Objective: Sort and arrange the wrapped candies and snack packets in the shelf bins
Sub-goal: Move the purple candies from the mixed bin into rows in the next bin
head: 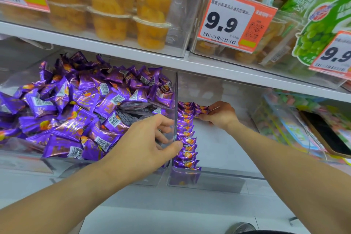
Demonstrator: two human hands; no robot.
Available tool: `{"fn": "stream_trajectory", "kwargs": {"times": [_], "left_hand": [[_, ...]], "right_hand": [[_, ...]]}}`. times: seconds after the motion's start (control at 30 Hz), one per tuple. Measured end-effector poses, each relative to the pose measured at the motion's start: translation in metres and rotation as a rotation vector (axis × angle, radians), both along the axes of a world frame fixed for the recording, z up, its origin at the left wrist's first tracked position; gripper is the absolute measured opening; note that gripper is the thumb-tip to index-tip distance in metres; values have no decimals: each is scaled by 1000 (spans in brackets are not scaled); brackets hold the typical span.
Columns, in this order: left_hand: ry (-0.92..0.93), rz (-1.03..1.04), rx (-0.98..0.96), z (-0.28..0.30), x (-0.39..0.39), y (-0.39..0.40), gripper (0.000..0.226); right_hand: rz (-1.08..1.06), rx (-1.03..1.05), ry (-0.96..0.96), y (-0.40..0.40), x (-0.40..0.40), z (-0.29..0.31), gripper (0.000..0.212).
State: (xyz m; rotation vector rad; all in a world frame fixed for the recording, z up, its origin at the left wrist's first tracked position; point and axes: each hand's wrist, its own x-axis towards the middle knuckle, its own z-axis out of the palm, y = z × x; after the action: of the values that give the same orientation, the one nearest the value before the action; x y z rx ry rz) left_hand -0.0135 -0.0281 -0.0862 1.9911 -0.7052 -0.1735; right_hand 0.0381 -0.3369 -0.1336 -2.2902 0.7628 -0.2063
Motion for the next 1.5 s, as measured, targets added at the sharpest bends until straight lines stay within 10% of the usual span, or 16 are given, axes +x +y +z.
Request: {"fn": "stream_trajectory", "kwargs": {"times": [0.23,0.47,0.6,0.8,1.0,1.23,1.5], "left_hand": [[-56,-67,6,13,3,14,43],[-371,149,136,47,32,77,21],[-460,164,417,33,53,101,52],[-346,92,502,21,57,90,62],[-221,96,318,18,56,89,42],[-141,139,-10,38,47,88,24],[-134,80,-237,50,23,59,32]], "right_hand": [[-35,-135,-218,10,-16,22,32],[515,-106,-631,131,-86,87,18],[756,-274,-504,171,-73,95,12],[806,-615,13,189,4,84,83],[746,-643,-119,188,10,86,32],[524,470,-332,187,-49,106,25],[338,954,-358,193,-103,123,27]]}}
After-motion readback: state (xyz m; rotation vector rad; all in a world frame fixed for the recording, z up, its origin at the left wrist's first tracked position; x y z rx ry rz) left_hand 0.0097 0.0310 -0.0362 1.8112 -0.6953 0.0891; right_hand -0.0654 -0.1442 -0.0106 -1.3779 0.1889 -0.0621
